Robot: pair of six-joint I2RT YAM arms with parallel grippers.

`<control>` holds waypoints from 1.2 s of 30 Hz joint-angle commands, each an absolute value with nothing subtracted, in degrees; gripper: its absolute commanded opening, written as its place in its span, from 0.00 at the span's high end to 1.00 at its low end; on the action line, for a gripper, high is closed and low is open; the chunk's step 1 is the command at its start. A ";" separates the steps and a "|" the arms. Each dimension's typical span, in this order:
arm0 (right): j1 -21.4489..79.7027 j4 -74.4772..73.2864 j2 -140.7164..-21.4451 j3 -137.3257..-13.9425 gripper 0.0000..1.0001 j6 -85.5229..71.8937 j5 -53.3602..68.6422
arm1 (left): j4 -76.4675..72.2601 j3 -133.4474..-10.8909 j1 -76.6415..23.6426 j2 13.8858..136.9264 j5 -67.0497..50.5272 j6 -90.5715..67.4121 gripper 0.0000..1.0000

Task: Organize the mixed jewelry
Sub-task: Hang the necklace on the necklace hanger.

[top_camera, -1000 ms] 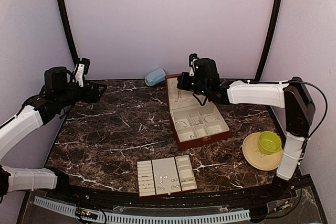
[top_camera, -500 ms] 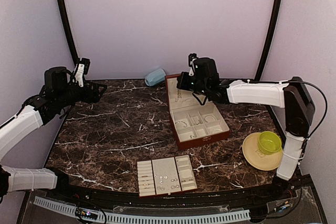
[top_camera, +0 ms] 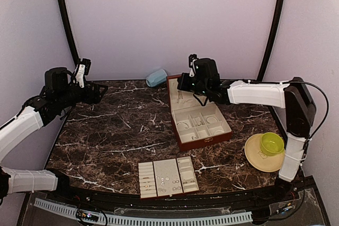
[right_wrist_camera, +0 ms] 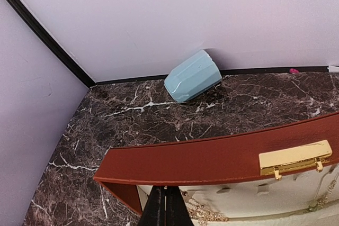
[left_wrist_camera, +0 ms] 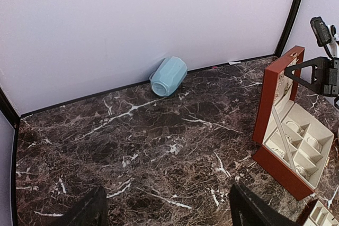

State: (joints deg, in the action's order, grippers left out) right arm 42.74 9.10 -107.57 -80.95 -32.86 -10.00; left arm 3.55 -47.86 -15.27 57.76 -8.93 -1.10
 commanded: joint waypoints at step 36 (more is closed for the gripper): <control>42.45 7.90 -109.07 -84.37 0.89 -32.05 -12.22 | 3.96 -47.37 -14.97 56.16 -9.22 -1.05 0.18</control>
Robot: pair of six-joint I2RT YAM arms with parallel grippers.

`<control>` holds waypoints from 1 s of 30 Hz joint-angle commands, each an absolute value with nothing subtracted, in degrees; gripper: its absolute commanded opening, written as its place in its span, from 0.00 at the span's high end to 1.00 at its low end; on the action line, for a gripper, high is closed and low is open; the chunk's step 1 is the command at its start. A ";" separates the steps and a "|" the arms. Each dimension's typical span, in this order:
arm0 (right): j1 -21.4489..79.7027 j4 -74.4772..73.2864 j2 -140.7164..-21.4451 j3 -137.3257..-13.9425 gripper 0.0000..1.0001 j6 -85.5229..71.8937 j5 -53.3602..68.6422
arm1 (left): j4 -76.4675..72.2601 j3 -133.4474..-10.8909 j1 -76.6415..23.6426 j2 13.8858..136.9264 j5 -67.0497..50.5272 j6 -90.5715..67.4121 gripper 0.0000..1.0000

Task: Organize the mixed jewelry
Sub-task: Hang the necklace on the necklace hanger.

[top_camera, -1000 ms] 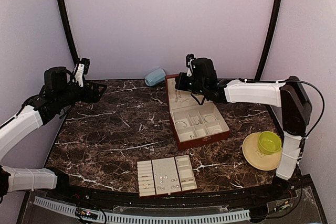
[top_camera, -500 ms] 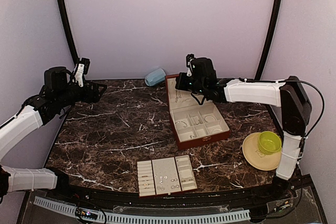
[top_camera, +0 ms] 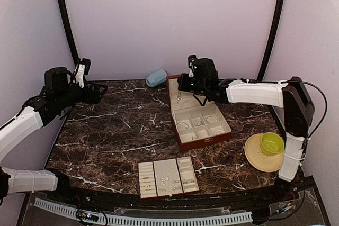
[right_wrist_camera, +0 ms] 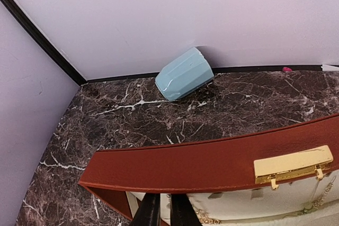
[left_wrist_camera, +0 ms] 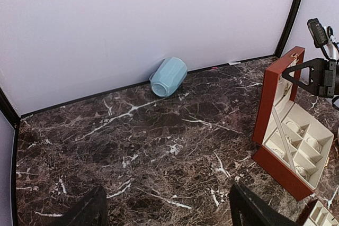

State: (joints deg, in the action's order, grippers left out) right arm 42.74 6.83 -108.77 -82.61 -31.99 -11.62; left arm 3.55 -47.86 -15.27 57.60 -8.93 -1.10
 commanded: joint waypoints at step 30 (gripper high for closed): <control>33.44 0.41 -80.91 -63.12 0.16 -19.18 -6.55 | -7.07 -59.63 -24.01 76.44 -28.62 3.28 0.14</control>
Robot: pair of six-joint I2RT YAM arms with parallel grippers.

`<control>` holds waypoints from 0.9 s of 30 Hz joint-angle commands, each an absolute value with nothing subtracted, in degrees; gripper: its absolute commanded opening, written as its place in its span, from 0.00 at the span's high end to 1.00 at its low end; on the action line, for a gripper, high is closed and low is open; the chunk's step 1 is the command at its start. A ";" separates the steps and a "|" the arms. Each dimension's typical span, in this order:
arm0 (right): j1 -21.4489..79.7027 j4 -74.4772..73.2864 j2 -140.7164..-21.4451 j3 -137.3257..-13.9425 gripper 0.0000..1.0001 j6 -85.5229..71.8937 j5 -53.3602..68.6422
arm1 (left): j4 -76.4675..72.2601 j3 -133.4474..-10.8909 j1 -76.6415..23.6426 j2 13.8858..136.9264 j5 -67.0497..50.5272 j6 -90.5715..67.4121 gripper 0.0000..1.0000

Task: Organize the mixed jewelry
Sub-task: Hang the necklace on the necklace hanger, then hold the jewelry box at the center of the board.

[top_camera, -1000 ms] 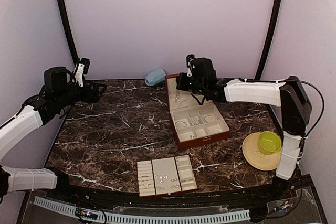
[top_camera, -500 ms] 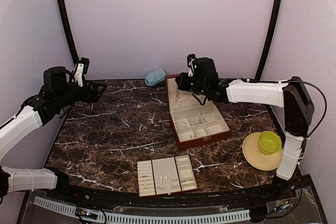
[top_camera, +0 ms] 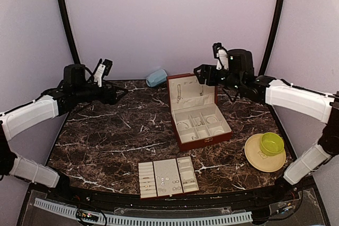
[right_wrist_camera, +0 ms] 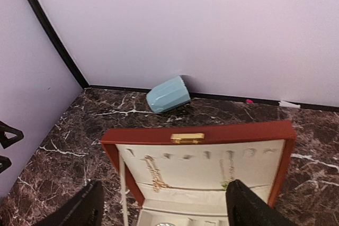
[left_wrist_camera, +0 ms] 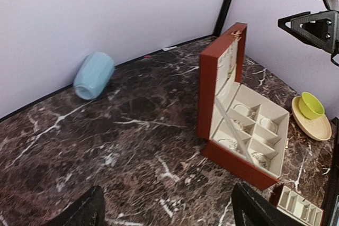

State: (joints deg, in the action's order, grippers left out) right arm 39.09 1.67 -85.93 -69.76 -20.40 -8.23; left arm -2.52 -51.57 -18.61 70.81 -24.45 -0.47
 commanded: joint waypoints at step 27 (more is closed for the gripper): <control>24.35 2.77 -98.28 -52.66 0.48 -20.36 -5.11 | -6.52 -93.10 -29.70 116.39 -31.76 12.80 0.08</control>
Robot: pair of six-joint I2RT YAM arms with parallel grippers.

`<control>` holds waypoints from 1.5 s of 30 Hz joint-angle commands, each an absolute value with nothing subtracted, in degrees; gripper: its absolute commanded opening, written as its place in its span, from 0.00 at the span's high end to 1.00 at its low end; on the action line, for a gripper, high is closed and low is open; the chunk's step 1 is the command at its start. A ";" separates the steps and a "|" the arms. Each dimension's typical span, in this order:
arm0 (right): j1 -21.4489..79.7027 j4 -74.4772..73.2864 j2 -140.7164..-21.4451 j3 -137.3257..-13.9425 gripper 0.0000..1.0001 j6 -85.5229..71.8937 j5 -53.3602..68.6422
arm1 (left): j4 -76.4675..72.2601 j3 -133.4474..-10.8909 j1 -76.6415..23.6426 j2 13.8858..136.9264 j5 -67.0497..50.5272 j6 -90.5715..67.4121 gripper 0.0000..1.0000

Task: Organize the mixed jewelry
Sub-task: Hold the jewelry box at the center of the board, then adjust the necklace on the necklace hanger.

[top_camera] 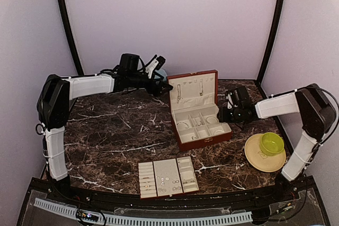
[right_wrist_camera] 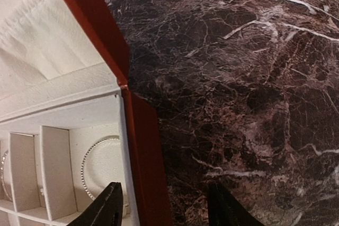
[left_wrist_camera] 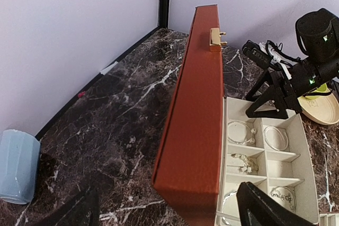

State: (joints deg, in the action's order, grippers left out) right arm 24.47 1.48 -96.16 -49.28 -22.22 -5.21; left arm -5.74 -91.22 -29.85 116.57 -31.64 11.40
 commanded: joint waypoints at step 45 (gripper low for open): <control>31.11 1.05 -104.61 -58.69 0.96 -15.98 -8.66 | -11.84 -97.06 -32.89 121.07 -23.67 13.91 0.16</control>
